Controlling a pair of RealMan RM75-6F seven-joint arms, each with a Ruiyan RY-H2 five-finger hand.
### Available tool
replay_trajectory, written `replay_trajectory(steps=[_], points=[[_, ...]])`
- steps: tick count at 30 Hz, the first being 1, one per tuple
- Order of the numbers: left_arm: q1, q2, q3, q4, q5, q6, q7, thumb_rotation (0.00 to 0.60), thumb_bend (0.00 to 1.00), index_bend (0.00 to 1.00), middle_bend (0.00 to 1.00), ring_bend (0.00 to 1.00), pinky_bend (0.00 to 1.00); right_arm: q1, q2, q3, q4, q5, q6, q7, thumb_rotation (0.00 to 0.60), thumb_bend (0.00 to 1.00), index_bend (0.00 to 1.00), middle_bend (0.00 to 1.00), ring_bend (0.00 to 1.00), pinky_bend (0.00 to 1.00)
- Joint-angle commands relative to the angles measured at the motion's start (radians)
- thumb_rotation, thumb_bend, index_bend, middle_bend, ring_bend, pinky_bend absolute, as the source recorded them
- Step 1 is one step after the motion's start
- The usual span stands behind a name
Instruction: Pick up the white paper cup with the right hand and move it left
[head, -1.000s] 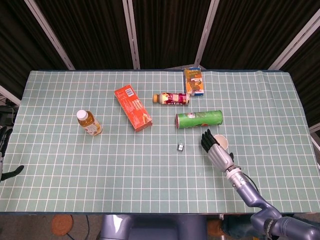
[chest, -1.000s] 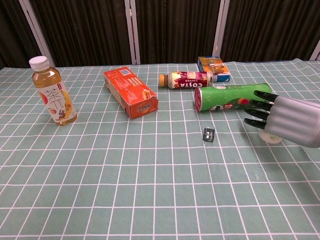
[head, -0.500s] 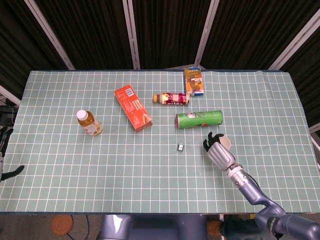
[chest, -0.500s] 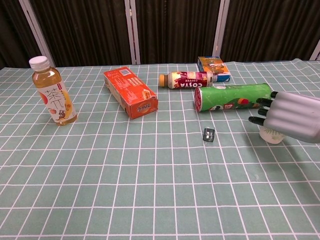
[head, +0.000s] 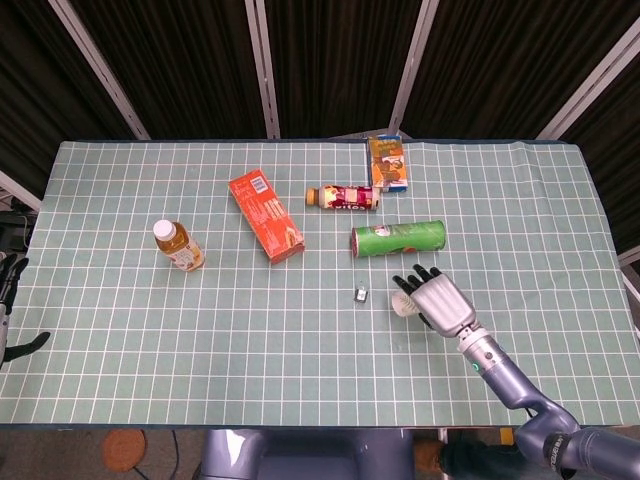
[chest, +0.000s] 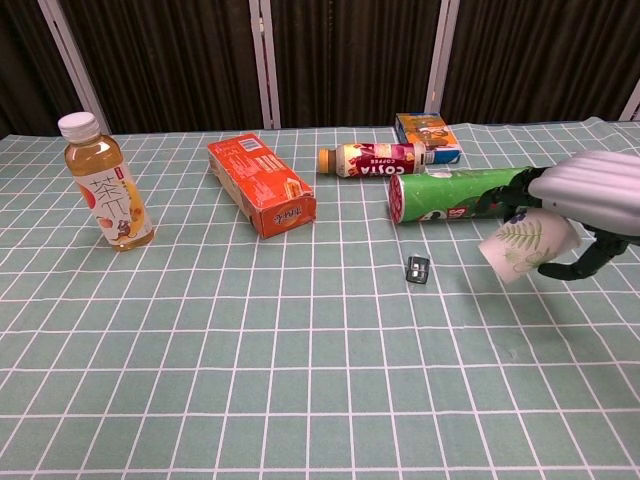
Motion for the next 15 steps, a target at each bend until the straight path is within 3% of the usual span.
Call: replay_trajectory(steps=[1, 10, 15], points=[[0.001, -0.001, 0.001, -0.002, 0.001, 0.001, 0.002, 0.600, 0.00, 0.00, 0.00, 0.00, 0.00, 0.021, 0.038, -0.020, -0.012, 0.029, -0.072, 0.208, 0.600, 0.24, 0.17, 0.33, 0.15, 0.34], [-0.001, 0.001, 0.001, -0.005, -0.002, -0.009, 0.000, 0.600, 0.00, 0.00, 0.00, 0.00, 0.00, 0.025, 0.010, -0.061, 0.069, -0.003, -0.067, 0.327, 0.600, 0.24, 0.17, 0.31, 0.13, 0.28], [-0.001, 0.002, 0.003, -0.006, 0.000, -0.010, 0.001, 0.600, 0.00, 0.00, 0.00, 0.00, 0.00, 0.026, 0.007, -0.079, 0.087, -0.021, -0.057, 0.323, 0.600, 0.20, 0.14, 0.20, 0.03, 0.16]])
